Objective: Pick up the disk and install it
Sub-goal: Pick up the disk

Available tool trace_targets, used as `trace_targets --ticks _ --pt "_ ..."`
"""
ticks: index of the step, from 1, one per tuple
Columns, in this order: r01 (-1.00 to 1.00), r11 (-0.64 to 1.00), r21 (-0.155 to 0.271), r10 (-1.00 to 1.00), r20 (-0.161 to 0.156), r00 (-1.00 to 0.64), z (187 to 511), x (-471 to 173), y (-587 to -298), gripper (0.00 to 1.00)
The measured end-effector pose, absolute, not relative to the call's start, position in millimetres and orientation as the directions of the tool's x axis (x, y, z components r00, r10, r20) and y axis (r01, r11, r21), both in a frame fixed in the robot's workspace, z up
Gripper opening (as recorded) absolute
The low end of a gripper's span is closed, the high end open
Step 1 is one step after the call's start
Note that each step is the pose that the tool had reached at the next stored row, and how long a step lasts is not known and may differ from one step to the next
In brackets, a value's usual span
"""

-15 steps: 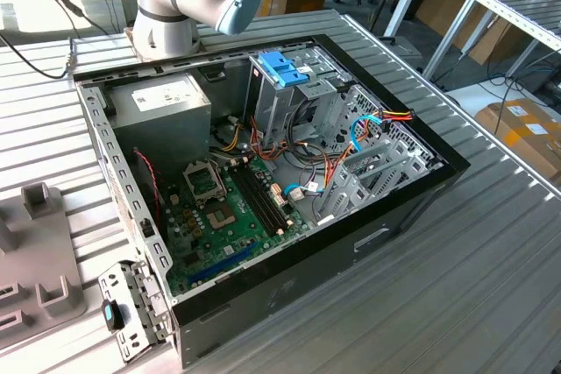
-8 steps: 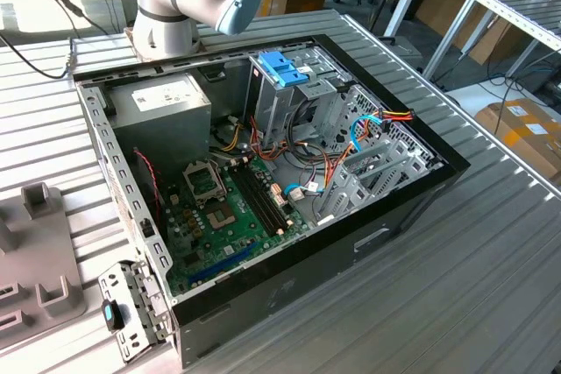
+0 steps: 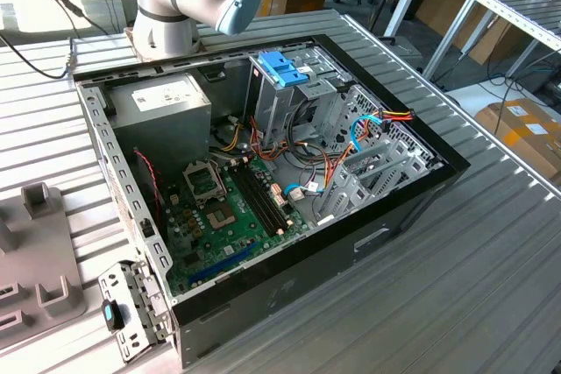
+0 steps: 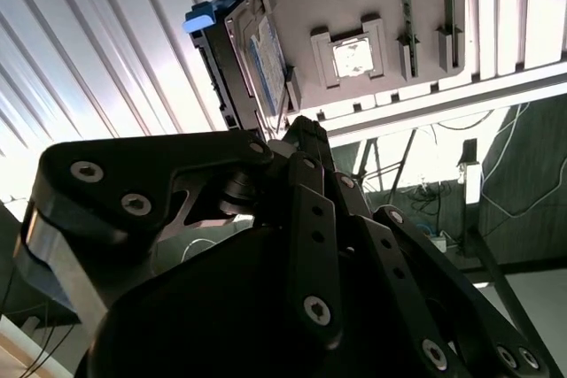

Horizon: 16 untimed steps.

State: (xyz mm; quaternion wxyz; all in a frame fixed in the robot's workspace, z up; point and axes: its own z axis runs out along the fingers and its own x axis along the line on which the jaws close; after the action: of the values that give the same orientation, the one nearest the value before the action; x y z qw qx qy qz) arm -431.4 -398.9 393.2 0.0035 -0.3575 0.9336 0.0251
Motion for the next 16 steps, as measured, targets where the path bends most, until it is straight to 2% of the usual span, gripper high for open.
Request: trace_targets --ticks 16 --pt "-0.701 0.711 0.044 -0.701 -0.024 -0.713 393.2 -431.4 -398.9 0.11"
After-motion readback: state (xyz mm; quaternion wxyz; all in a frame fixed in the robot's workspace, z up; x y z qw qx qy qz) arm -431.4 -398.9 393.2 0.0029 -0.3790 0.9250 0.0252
